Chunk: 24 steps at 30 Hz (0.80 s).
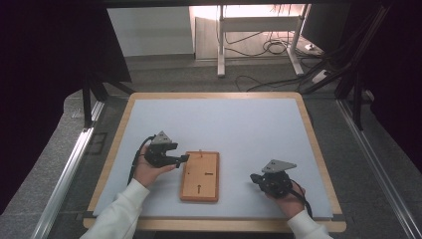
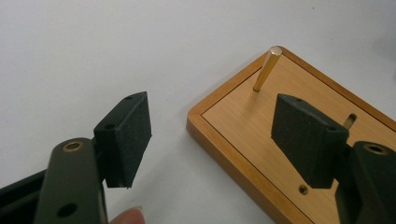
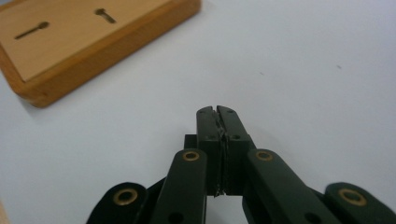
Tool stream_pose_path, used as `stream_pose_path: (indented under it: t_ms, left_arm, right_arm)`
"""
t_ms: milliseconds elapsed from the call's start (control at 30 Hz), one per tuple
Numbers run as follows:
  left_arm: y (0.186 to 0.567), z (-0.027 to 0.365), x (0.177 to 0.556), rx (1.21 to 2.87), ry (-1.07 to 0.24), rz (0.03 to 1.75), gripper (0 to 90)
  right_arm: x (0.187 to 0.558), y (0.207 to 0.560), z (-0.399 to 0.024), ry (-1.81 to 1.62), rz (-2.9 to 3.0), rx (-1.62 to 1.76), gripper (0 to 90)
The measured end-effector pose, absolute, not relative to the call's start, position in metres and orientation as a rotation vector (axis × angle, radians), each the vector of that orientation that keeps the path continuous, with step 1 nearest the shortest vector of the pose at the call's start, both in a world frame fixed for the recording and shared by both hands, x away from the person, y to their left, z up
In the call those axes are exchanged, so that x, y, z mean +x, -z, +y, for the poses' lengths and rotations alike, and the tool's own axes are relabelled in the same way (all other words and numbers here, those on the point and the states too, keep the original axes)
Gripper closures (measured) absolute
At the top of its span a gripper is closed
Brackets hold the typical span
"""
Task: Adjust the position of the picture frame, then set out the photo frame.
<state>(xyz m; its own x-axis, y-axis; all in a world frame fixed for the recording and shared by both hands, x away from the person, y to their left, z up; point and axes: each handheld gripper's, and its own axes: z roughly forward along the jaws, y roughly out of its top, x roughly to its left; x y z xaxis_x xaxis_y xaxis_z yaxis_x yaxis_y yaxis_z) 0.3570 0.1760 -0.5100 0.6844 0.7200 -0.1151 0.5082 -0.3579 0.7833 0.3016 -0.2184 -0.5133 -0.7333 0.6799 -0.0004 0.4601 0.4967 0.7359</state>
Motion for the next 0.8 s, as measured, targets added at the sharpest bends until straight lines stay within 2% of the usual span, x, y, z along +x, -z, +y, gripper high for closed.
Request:
stream_pose_path:
  t_ms: [100, 233, 333, 500, 800]
  left_arm:
    - [0.509, 0.176, 0.357, 2.038, -0.311, 0.934, 29.0]
    - [0.509, 0.176, 0.357, 2.038, -0.306, 0.931, 28.9]
    - [0.509, 0.175, 0.357, 2.037, -0.304, 0.924, 28.9]
    - [0.51, 0.174, 0.357, 2.045, -0.298, 0.902, 29.1]
    - [0.506, 0.161, 0.361, 2.041, -0.276, 0.809, 29.1]
  right_arm:
    - [0.303, 0.513, -0.223, -1.07, 2.454, 0.979, 84.8]
    - [0.303, 0.514, -0.221, -1.062, 2.433, 0.981, 63.0]
    - [0.302, 0.513, -0.221, -1.078, 2.407, 0.968, 53.7]
    - [0.302, 0.514, -0.223, -1.104, 2.389, 0.975, 47.5]
    - [0.304, 0.516, -0.222, -1.092, 2.393, 0.978, 43.9]
